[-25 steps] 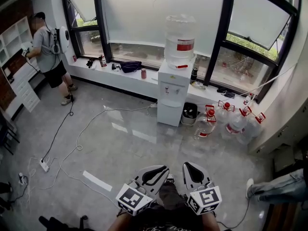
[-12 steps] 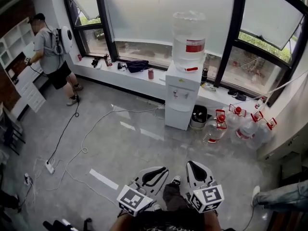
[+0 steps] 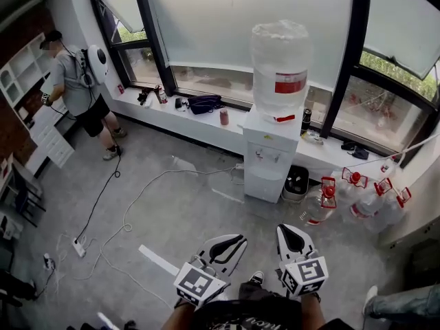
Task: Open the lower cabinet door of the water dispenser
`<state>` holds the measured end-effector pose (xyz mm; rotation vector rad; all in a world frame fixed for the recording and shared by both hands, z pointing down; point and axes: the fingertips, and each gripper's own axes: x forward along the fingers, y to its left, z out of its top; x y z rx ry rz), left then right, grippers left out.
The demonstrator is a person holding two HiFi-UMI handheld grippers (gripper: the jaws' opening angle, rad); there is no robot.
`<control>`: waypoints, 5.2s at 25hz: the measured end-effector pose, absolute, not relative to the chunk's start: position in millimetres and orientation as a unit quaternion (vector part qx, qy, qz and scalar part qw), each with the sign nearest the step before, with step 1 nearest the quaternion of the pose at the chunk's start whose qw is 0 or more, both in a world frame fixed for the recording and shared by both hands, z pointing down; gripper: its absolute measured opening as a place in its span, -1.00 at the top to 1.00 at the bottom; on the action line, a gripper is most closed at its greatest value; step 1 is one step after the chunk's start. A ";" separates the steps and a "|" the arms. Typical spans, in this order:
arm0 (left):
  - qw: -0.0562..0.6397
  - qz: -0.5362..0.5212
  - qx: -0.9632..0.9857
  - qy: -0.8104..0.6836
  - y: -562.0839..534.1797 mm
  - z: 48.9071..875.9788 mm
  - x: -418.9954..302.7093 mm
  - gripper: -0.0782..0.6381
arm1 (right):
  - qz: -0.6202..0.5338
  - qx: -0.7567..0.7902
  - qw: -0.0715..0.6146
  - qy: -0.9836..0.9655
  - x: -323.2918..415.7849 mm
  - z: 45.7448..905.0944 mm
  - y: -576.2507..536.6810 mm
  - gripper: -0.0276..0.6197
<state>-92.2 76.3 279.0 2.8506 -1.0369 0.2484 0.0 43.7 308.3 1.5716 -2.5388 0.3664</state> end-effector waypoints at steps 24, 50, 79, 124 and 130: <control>0.025 0.151 0.970 -0.187 -98.2 332.5 3.4 0.64 | 0.167 0.628 0.068 -0.757 111.2 383.8 -96.4 0.77; 0.043 0.205 0.971 -0.113 -280.1 541.3 96.1 0.64 | 0.235 0.582 0.142 -0.765 214.4 663.5 -285.7 0.35; 0.050 0.249 0.957 -0.142 -375.6 821.3 155.1 0.64 | 0.167 0.455 0.235 -0.842 211.7 997.0 -455.0 0.07; 0.077 0.282 0.939 -0.181 -320.6 745.6 -36.7 0.64 | 0.305 0.295 0.265 -0.866 -83.6 973.1 -260.5 0.23; 0.085 0.278 0.927 -0.236 -347.5 740.6 -95.5 0.64 | 0.306 0.263 0.269 -0.875 -144.3 971.8 -266.1 0.23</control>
